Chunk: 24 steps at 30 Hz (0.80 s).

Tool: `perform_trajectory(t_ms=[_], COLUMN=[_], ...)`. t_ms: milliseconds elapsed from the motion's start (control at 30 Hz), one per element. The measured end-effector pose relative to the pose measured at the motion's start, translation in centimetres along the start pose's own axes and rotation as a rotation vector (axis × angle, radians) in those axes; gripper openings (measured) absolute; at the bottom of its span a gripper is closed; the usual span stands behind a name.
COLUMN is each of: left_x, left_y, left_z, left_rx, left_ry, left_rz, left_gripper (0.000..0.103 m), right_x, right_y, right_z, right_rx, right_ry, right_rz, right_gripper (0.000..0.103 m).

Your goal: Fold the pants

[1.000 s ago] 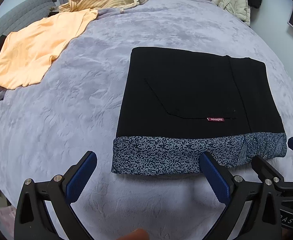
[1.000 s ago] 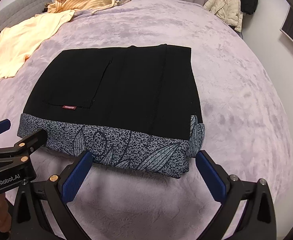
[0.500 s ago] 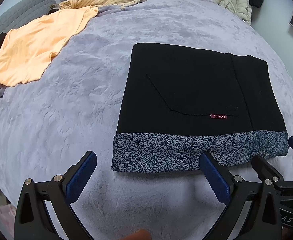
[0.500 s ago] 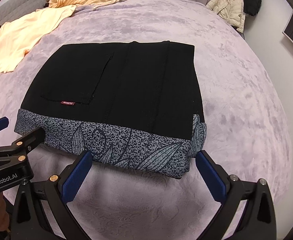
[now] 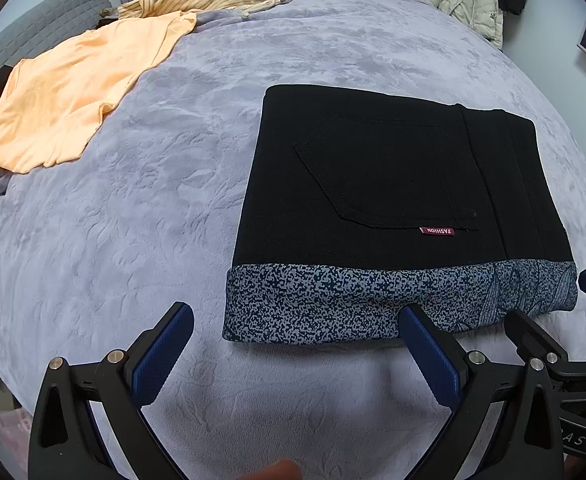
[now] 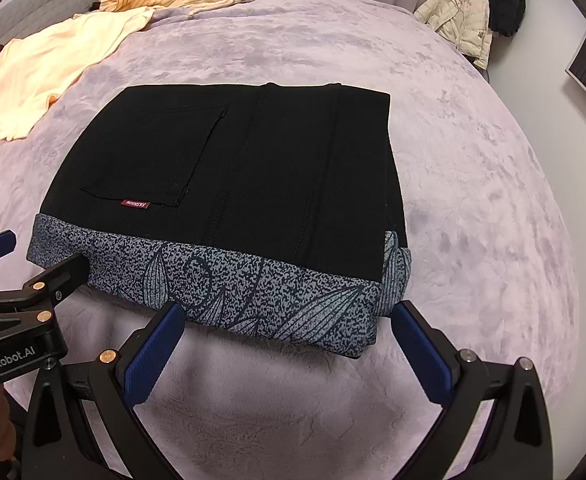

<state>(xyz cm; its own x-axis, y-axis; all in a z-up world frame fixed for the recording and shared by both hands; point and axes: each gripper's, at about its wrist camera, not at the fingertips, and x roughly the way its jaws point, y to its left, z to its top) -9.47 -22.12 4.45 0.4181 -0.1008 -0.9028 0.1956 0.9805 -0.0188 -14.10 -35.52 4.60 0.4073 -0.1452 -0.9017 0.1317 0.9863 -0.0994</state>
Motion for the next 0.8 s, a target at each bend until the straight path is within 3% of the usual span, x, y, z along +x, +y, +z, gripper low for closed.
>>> perform_trajectory(t_ms=[800], left_x=[-0.10], left_y=[-0.10], left_z=[-0.01], left_rx=[0.011], left_ry=[-0.002], left_rz=[0.011], left_gripper=[0.103], right_x=[-0.35], right_y=[0.14], right_z=[0.09], right_rx=[-0.008], right_ry=[-0.006], right_rz=[0.003], right_gripper=[0.103])
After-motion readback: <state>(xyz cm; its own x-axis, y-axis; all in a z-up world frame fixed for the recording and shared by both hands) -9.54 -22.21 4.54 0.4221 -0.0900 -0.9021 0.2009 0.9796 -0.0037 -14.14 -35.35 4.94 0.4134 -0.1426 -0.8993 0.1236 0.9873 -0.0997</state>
